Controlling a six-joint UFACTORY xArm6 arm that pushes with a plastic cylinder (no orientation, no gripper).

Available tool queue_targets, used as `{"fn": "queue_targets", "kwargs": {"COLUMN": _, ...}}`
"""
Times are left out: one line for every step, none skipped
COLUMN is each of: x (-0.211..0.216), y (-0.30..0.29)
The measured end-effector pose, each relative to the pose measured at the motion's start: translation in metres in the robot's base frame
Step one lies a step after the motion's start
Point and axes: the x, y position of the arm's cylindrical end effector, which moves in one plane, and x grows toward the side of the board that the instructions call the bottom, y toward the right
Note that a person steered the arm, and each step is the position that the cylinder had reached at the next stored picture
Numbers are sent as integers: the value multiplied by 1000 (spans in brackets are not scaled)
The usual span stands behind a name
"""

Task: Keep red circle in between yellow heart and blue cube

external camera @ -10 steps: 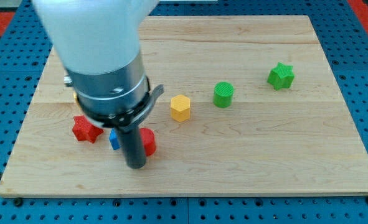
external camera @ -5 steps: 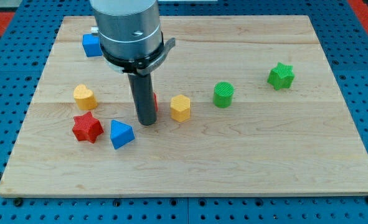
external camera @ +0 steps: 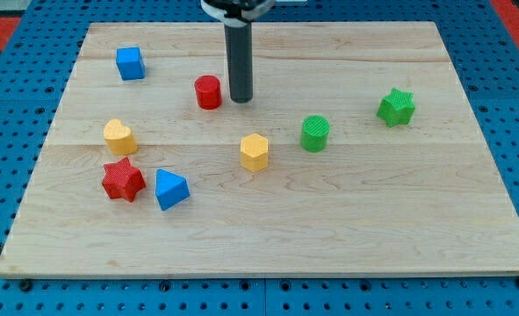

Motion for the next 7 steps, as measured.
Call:
{"fn": "queue_targets", "kwargs": {"x": 10, "y": -53}}
{"fn": "queue_targets", "kwargs": {"x": 11, "y": -85}}
{"fn": "queue_targets", "kwargs": {"x": 11, "y": -128}}
{"fn": "queue_targets", "kwargs": {"x": 24, "y": -69}}
{"fn": "queue_targets", "kwargs": {"x": 59, "y": -84}}
{"fn": "queue_targets", "kwargs": {"x": 59, "y": -91}}
{"fn": "queue_targets", "kwargs": {"x": 42, "y": -99}}
